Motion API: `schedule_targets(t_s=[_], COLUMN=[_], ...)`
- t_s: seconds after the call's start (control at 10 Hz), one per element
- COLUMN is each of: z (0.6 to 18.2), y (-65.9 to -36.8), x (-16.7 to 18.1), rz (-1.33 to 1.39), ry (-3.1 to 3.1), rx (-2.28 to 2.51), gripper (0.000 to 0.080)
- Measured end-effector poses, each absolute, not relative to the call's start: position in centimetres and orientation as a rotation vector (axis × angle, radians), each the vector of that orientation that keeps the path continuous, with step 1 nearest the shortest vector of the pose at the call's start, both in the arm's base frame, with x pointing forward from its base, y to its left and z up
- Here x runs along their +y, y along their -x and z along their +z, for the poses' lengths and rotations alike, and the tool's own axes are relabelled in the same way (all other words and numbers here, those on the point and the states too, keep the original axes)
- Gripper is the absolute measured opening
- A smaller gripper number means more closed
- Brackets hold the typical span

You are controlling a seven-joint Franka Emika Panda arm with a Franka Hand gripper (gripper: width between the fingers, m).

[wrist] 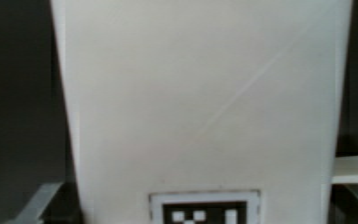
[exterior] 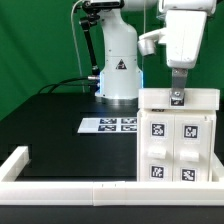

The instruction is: Assemble cabinet

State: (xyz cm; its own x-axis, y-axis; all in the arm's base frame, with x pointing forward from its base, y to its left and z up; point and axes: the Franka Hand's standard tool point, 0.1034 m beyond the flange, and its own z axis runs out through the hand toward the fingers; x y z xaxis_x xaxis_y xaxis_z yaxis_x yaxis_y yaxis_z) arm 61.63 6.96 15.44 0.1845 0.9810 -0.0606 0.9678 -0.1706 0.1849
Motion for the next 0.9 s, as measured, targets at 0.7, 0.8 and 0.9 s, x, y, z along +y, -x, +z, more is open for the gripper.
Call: schedule_targets(t_s=[0.7, 0.8, 0.9], z=[15.35, 15.34, 15.34], y=[-61.22, -61.11, -61.06], x=[6.08, 6.09, 6.11], rz=[0.176, 0.192, 0.202], ry=[-2.736, -2.811, -2.870], rx=[1.230, 1.079, 0.937], gripper=[0.0560, 0.0560, 0.0560])
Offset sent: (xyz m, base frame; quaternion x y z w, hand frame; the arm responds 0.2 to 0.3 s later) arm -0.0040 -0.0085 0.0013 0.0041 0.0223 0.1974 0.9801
